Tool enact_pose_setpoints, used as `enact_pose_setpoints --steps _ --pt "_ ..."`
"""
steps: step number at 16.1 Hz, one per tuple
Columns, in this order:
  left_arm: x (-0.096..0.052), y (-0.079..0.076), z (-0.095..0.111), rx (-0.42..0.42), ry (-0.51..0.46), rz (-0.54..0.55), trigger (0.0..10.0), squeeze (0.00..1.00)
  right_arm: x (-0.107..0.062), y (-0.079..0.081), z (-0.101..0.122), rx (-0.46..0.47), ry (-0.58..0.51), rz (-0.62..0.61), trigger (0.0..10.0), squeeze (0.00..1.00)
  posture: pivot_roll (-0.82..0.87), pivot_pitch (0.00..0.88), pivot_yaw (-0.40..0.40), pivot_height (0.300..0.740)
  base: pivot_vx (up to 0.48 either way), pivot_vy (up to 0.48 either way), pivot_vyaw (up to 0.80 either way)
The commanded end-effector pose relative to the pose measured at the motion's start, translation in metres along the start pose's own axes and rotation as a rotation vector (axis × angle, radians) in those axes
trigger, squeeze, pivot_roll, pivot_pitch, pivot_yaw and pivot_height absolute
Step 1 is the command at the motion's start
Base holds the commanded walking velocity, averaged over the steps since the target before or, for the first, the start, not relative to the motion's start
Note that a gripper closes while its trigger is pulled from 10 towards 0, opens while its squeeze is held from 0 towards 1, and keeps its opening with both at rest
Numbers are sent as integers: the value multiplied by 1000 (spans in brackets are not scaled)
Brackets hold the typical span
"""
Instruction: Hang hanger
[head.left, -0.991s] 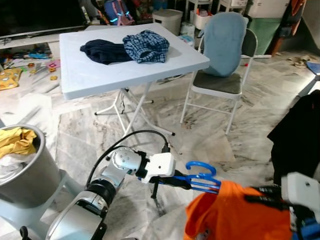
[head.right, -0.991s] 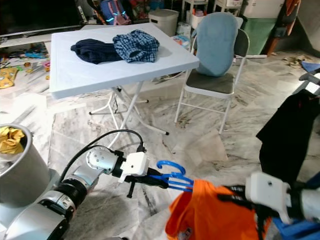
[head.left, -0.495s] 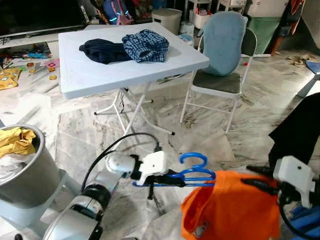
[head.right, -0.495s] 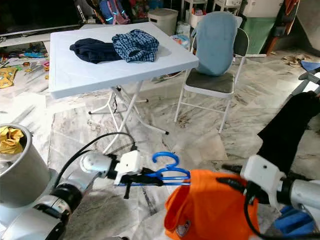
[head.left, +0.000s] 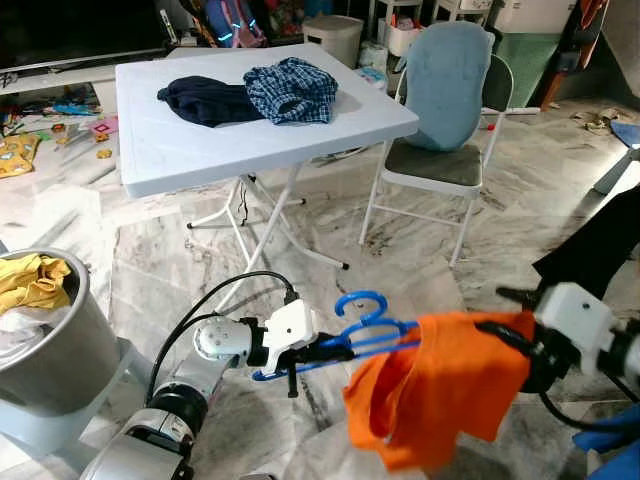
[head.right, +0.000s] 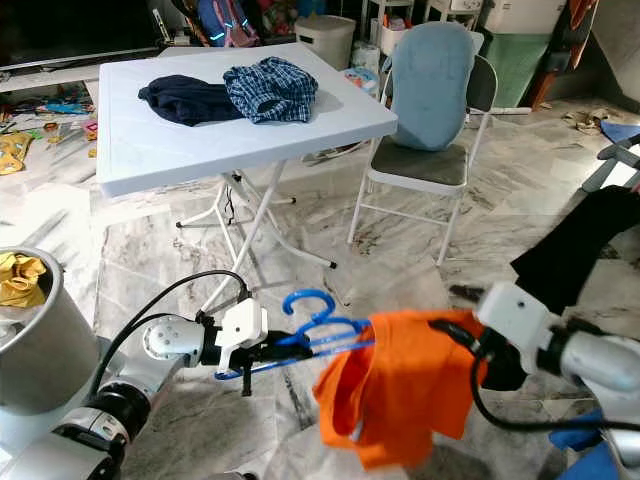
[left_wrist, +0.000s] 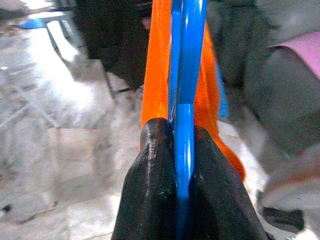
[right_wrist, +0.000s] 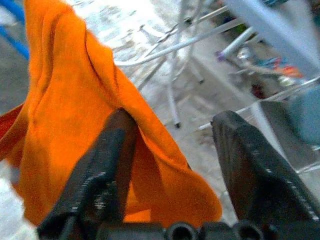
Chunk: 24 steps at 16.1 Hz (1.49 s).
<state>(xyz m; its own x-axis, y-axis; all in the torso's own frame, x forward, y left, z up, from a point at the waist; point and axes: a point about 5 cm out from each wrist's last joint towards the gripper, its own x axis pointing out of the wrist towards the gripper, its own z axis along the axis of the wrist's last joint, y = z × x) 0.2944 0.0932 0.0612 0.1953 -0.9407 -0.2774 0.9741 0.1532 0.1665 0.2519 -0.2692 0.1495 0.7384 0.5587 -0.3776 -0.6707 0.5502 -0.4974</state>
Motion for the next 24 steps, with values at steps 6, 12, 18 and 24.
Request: enact_pose_setpoints --steps 6,12,18,24 --pt "6 8 2 3 16 135 0 0 7 2 2 34 -53 -107 10000 1000 20 0 -23 740 0 0 0" --pt "11 19 2 -68 31 309 0 0 20 -5 -2 166 -74 -411 10000 1000 22 0 -28 740 0 0 0" --pt "13 27 12 -154 -79 436 0 0 49 20 -17 651 -125 -720 10000 0 39 0 -32 740 0 0 0" --pt "21 25 22 -121 -94 376 0 0 73 52 7 538 -171 -562 10000 0 46 0 -23 740 0 0 0"
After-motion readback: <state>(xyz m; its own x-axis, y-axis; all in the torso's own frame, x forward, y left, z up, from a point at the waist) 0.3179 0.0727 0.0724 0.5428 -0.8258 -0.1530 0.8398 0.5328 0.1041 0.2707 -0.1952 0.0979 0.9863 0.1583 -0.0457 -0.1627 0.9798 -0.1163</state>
